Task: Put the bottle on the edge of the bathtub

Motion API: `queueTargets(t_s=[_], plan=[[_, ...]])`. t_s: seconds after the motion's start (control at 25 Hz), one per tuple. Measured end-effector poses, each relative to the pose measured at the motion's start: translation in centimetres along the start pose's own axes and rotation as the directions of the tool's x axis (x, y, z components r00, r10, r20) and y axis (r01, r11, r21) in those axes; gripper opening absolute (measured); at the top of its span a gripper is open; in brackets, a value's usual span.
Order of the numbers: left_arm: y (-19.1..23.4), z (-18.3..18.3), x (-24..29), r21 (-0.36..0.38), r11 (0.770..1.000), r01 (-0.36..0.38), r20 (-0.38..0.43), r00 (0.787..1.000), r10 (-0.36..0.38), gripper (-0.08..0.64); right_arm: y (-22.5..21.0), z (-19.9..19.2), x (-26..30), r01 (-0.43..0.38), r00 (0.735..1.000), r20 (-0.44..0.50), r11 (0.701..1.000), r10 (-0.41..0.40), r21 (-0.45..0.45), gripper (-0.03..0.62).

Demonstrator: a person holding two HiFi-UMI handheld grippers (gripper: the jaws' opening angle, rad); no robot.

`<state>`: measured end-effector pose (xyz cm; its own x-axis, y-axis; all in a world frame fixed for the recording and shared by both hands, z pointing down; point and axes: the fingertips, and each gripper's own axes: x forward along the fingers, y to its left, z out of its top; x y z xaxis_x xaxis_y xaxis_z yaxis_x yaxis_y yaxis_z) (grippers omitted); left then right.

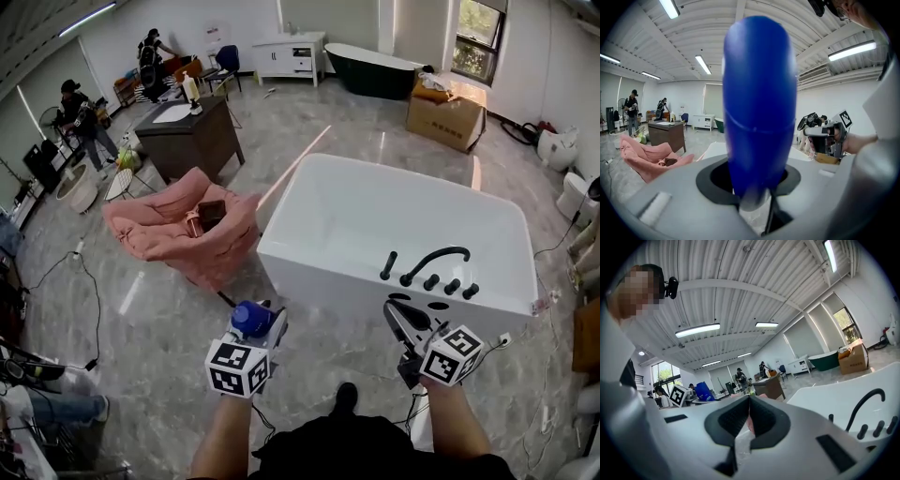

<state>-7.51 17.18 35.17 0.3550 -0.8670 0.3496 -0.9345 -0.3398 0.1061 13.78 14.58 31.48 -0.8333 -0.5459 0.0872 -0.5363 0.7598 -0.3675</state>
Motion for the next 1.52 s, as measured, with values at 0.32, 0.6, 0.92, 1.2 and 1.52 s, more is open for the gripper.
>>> queueTargets(t_s=[0.32, 0.6, 0.92, 1.2, 1.52], plan=[[0.0, 2.3, 5.3, 0.014, 1.000, -0.007, -0.021, 1.000, 0.007, 0.147, -5.2, 1.3, 1.5, -0.018, 1.000, 0.007, 0.999, 0.018, 0.035, 0.012], [-0.9, 3.2, 7.4, 0.029, 1.000, 0.003, -0.028, 1.000, -0.002, 0.147, -7.4, 1.6, 1.3, -0.022, 1.000, 0.009, 0.998, 0.022, 0.061, 0.012], [0.9, 3.2, 9.8, 0.002, 1.000, 0.001, -0.021, 1.000, -0.001, 0.147, -9.4, 1.7, 3.3, -0.016, 1.000, -0.022, 0.998, 0.017, 0.057, 0.012], [5.0, 4.0, 14.0, -0.011, 0.999, 0.037, -0.007, 0.999, -0.037, 0.147, -12.0, 2.7, 7.2, 0.031, 0.999, -0.029, 0.999, -0.030, 0.041, 0.012], [12.3, 6.2, 20.2, 0.006, 0.995, 0.097, -0.017, 0.995, -0.096, 0.147, -14.4, 4.2, 15.8, 0.081, 0.995, -0.052, 0.996, -0.080, 0.033, 0.012]])
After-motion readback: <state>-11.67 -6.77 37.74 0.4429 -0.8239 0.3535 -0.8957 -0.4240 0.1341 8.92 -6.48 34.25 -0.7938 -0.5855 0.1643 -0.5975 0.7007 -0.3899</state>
